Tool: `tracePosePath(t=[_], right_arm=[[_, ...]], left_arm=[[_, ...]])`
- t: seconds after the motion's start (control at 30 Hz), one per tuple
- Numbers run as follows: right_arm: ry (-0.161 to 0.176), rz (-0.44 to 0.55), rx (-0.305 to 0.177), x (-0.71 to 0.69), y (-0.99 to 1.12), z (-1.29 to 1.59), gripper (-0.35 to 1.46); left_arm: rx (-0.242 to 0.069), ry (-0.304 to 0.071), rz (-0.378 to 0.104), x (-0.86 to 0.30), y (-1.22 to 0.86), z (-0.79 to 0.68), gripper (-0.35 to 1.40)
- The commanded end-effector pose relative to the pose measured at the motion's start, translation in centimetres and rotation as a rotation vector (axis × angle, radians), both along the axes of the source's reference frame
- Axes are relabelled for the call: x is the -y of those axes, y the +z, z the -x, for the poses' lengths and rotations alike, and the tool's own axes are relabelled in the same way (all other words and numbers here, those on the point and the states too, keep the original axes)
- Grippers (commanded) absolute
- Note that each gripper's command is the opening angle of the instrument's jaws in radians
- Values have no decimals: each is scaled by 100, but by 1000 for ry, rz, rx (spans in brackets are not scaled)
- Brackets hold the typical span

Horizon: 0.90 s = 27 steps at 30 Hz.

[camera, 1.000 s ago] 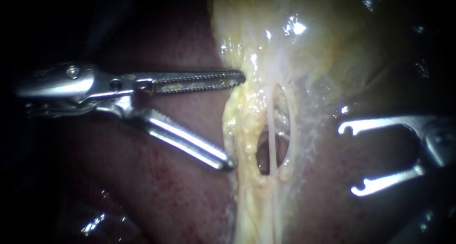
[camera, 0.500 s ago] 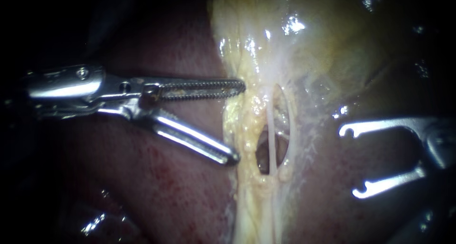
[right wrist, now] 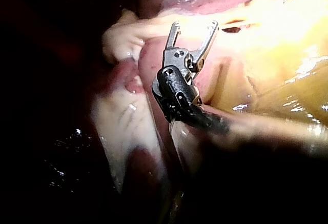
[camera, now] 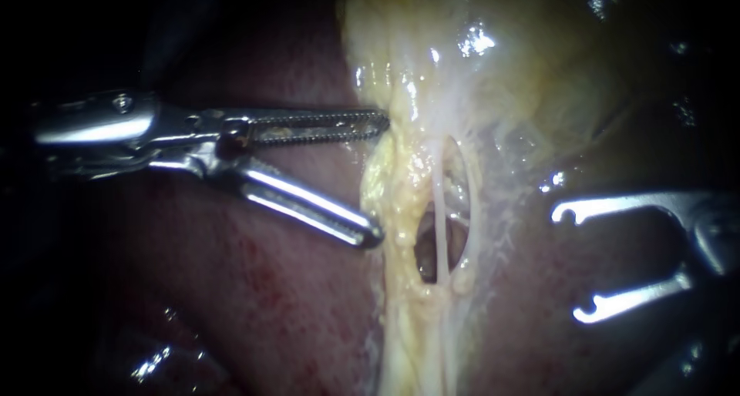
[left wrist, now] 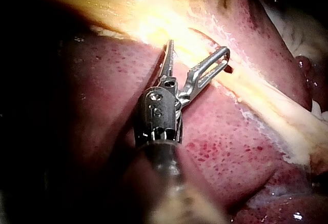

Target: Grabbing gallbladder

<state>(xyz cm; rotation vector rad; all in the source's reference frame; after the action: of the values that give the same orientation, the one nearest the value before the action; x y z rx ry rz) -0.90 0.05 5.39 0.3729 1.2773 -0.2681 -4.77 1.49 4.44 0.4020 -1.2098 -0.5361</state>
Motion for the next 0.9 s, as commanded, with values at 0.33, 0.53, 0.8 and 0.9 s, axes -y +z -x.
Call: tracePosePath(t=[0.33, 0.53, 0.8, 0.9], right_arm=[[3, -10, 5, 1, 1, 0, 58], [4, -14, 7, 2, 1, 0, 58], [5, -19, 10, 2, 1, 0, 58], [7, -24, 13, 2, 1, 0, 58]], left_arm=[[-21, -16, -49, 14, 13, 8, 62], [-37, -29, -104, 20, 14, 7, 46], [-43, -58, -183, 20, 11, 7, 20], [-43, -63, -194, 20, 12, 7, 17]])
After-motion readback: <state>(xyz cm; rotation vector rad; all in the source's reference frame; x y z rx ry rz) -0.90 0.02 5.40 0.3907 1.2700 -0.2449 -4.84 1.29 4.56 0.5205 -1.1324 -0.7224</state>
